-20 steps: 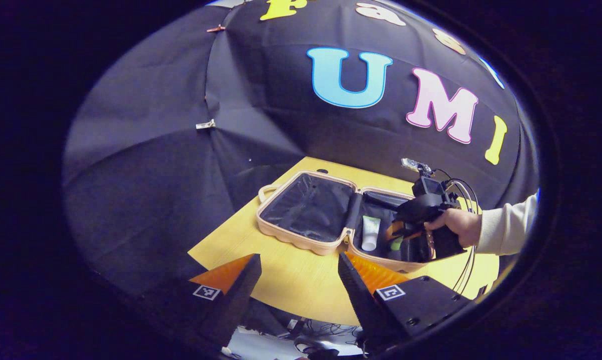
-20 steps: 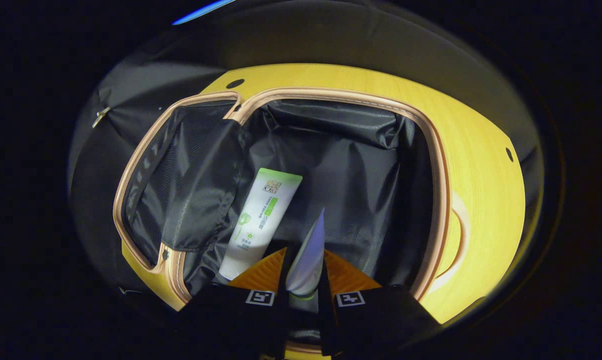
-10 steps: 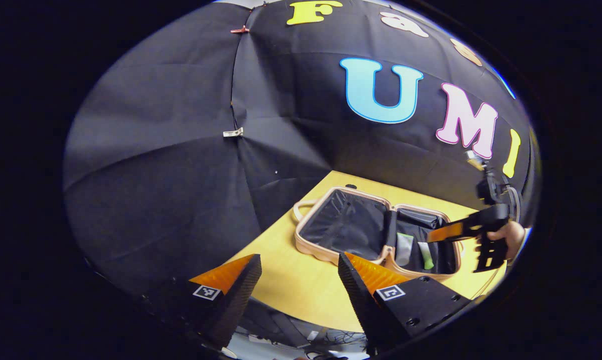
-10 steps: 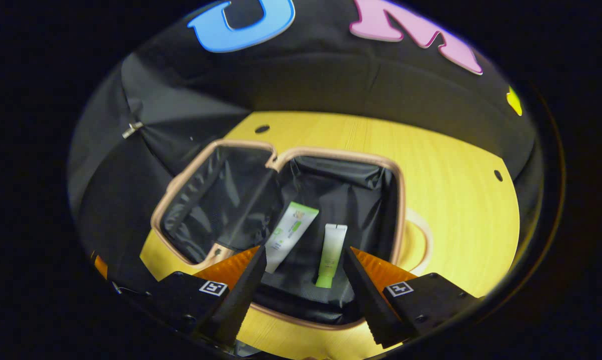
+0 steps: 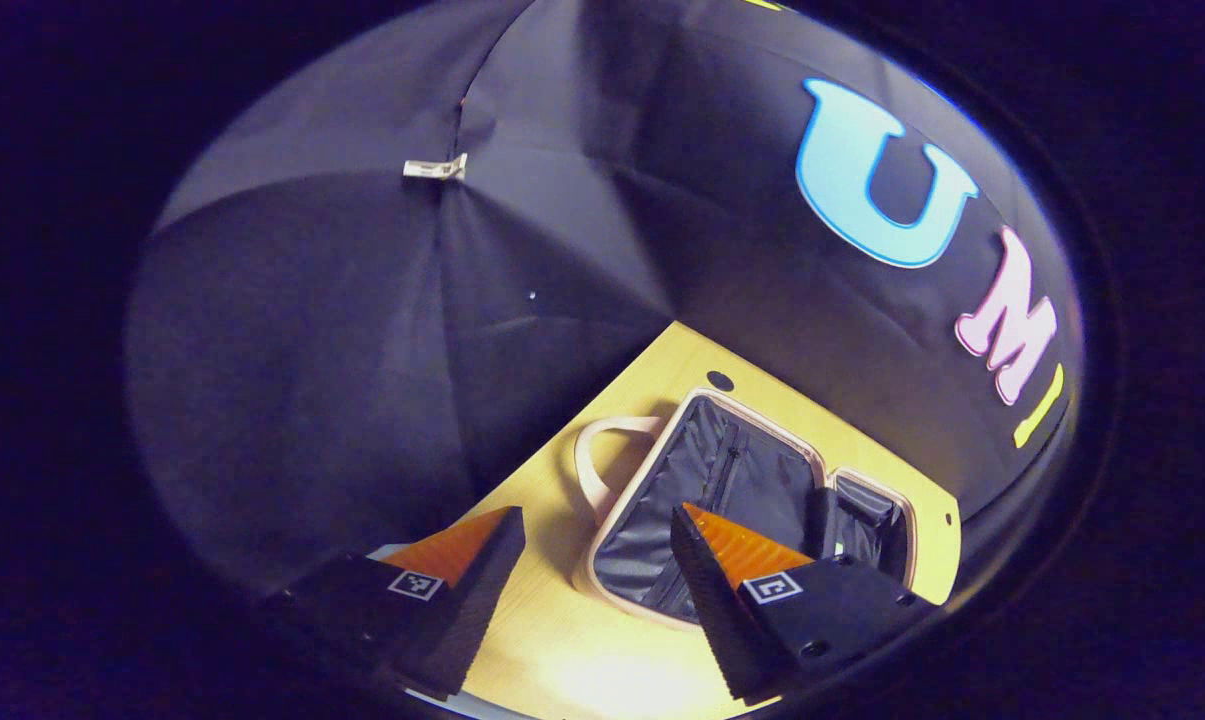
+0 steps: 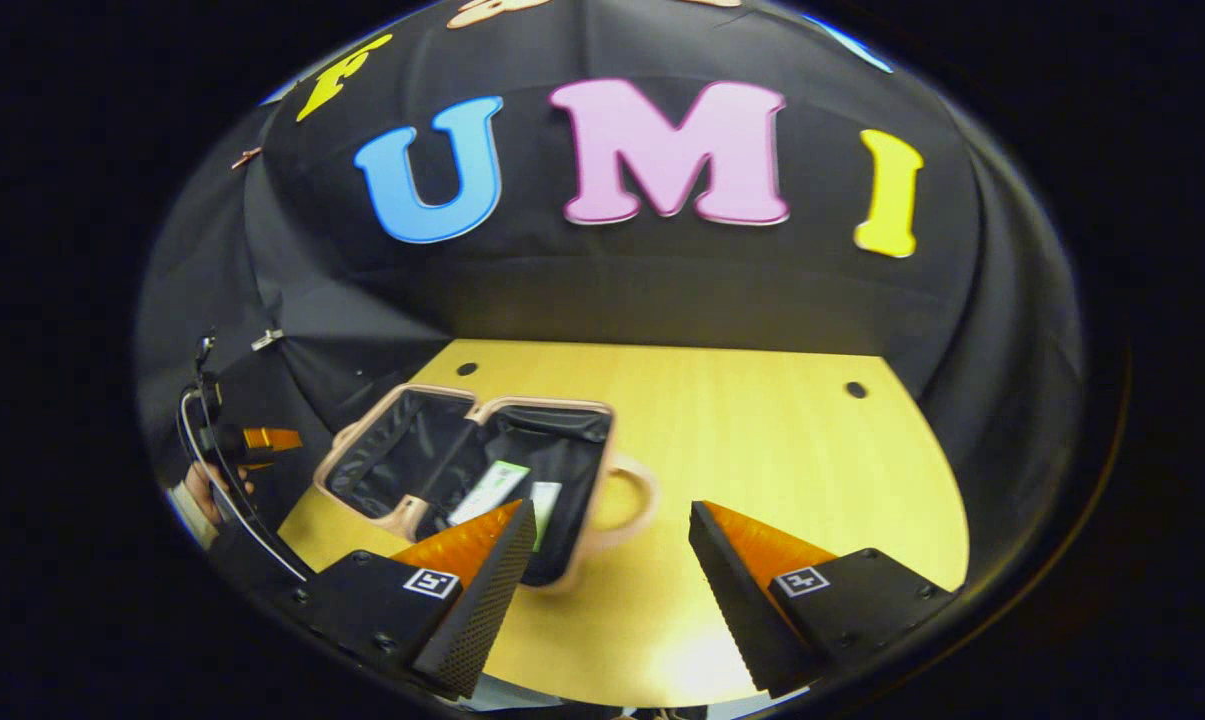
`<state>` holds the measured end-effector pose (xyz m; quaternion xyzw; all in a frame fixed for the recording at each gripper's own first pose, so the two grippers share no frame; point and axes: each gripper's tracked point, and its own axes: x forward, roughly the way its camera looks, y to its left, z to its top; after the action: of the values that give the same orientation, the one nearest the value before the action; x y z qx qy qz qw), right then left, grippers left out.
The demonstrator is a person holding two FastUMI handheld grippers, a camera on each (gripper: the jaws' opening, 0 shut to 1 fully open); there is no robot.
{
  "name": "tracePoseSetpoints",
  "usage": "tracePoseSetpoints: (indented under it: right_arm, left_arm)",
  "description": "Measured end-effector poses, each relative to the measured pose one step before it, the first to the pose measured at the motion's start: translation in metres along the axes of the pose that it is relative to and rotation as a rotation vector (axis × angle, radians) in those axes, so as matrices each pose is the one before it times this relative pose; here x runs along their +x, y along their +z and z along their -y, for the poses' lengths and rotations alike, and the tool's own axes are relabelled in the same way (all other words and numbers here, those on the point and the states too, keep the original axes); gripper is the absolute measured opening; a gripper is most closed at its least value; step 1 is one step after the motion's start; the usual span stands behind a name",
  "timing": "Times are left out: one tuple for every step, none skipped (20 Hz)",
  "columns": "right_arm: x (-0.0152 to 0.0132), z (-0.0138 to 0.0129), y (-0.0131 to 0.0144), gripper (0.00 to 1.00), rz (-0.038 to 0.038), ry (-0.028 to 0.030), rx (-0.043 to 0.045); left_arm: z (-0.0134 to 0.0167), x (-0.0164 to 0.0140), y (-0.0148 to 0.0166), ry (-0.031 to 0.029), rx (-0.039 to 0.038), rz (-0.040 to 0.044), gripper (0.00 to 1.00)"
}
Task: First open the suitcase, pack the skin care products into it, and then close the suitcase.
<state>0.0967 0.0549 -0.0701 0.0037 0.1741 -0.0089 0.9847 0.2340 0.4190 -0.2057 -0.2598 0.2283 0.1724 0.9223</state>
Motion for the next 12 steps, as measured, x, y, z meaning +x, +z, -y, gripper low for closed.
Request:
tracePoseSetpoints:
  right_arm:
    - [-0.01608,0.02190,-0.00748,0.98,0.00374,-0.05340,-0.01322]
    - [-0.01303,0.02047,-0.00959,0.98,-0.00541,-0.05119,-0.00662]
    - [-0.01068,0.01721,-0.01199,0.98,-0.02559,-0.03825,0.00320]
    - [-0.00886,0.01420,-0.01918,0.98,-0.04101,-0.03665,0.01567]
    - [-0.00635,0.01316,-0.01429,0.98,-0.02825,-0.03892,0.03674]
    - [-0.00300,0.00658,-0.00941,0.98,-0.01715,-0.02459,0.04859]
    - [-0.00162,0.00562,-0.00845,0.98,-0.01643,-0.01881,0.04849]
    - [0.00099,0.00595,-0.00863,0.98,-0.01571,-0.01039,0.02850]
    - [0.00276,0.00657,-0.00798,0.98,-0.01775,-0.01234,0.01345]
    - [0.00452,0.01235,-0.01245,0.98,-0.03051,-0.02848,-0.01405]
    - [0.00070,0.00627,-0.00935,0.98,-0.02959,-0.02068,-0.01232]
    - [-0.00150,0.00055,-0.00220,0.99,-0.00555,-0.00604,-0.00313]
  left_arm:
    - [-0.00323,0.02189,0.00504,-0.00698,-0.03877,-0.02352,0.91]
    - [0.00053,0.01533,0.00246,-0.00858,-0.03079,-0.02320,0.86]
    - [-0.00104,0.01200,0.00252,0.00629,-0.02216,-0.02375,0.85]
    - [-0.00742,0.01242,0.00406,0.03627,-0.01997,-0.02790,0.82]
    - [-0.00630,0.01281,0.00326,0.03470,-0.02351,-0.02361,0.80]
    - [-0.00194,0.01392,0.00009,0.01394,-0.02458,-0.02913,0.80]
    - [0.00144,0.01187,-0.00369,0.00780,-0.00708,-0.03014,0.79]
    - [-0.00502,0.00866,-0.00170,0.02329,0.01563,-0.02610,0.77]
    - [-0.00338,0.01147,-0.00212,0.01016,0.01795,-0.02432,0.76]
    - [0.00526,0.00827,-0.00335,-0.00905,0.00386,-0.03112,0.72]
    - [0.00181,0.00696,-0.00122,-0.00423,-0.00381,-0.02656,0.71]
    - [0.00385,0.00613,-0.00051,-0.02129,-0.00204,-0.01981,0.65]
